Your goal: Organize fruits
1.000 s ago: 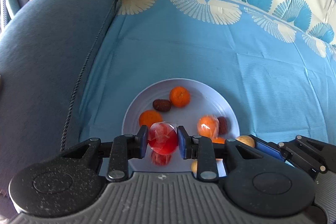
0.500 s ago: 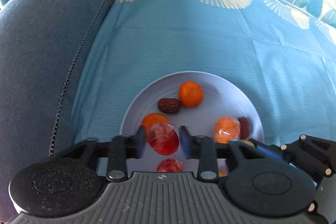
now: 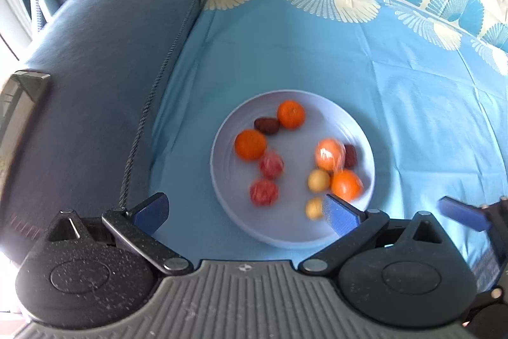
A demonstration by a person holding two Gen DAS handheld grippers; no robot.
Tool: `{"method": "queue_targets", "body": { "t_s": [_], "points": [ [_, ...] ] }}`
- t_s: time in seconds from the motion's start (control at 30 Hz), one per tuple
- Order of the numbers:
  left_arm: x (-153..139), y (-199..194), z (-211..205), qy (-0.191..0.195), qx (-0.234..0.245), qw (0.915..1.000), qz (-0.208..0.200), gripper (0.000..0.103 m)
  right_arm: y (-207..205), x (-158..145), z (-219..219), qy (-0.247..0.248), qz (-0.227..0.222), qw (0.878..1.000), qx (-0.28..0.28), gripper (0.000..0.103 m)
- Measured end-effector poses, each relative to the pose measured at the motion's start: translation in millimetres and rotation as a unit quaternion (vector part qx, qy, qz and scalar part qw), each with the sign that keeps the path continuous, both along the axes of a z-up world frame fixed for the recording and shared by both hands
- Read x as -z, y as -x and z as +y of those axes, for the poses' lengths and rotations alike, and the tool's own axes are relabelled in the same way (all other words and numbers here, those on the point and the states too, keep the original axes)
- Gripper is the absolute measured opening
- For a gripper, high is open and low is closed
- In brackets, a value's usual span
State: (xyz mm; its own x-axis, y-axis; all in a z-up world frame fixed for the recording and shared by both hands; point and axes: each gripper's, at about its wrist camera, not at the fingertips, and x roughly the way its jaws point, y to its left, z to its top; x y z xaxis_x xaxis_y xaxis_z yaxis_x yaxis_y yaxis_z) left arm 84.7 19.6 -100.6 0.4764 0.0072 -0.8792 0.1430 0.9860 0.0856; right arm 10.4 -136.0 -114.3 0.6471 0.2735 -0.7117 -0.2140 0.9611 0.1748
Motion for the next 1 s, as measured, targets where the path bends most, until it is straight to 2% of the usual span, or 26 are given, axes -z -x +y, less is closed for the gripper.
{"method": "queue_targets", "body": {
  "t_s": [0.2, 0.43, 0.67, 1.0],
  "points": [
    [-23, 52, 5, -0.005, -0.001, 0.9996, -0.028, 0.103, 51, -24, 0, 0.021, -0.037, 0.999, 0.027, 0.102],
    [-39, 90, 14, -0.002, -0.007, 0.9992, -0.040, 0.103, 80, -41, -6, 0.037, -0.069, 0.996, 0.046, 0.102],
    [-46, 107, 15, -0.017, -0.011, 0.9982, -0.057, 0.103, 95, -46, -2, 0.056, -0.083, 0.994, 0.043, 0.102],
    [-47, 106, 15, -0.012, 0.002, 0.9983, -0.056, 0.103, 100, -50, -2, 0.058, -0.090, 0.993, 0.053, 0.102]
  ]
}}
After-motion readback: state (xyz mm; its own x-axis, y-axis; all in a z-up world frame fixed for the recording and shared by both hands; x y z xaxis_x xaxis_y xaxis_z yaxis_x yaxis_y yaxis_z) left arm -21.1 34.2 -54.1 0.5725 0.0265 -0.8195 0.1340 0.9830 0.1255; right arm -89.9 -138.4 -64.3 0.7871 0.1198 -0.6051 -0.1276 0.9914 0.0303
